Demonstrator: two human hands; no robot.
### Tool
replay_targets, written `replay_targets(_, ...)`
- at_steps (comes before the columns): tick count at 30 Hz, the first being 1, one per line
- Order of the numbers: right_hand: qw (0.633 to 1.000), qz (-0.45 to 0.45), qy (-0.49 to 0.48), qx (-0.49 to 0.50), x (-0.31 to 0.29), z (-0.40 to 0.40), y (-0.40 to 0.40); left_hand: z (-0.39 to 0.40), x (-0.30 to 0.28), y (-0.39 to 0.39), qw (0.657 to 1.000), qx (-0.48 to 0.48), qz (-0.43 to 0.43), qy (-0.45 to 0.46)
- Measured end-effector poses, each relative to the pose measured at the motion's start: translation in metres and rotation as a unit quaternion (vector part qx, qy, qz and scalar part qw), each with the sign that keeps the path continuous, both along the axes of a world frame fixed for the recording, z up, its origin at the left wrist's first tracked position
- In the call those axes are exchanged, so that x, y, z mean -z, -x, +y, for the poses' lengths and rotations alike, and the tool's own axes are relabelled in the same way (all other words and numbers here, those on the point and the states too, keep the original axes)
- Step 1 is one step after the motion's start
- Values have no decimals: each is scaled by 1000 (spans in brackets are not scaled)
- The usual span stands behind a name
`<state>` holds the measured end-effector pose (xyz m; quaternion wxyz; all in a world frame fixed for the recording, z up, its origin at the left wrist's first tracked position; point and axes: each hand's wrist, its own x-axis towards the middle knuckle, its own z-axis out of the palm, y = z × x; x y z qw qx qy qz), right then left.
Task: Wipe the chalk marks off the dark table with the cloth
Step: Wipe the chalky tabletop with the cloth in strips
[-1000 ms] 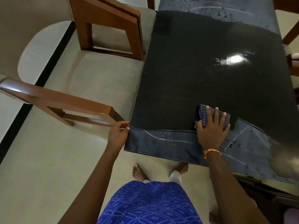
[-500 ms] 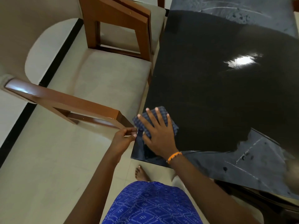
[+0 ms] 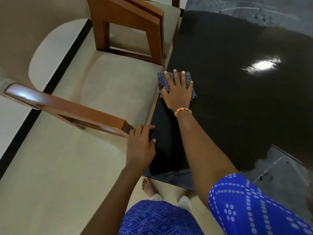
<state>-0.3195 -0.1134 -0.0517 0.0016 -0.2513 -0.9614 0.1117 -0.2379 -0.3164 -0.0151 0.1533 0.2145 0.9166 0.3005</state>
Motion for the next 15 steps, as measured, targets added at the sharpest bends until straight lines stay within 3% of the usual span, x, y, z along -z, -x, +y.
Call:
replay_targets(7, 983, 15, -4, 183, 1, 84, -90, 28, -5, -9, 993, 105, 41, 22)
replay_targets(15, 926, -5, 7, 378, -2, 165, -241, 44, 1, -12, 989, 143, 16, 36)
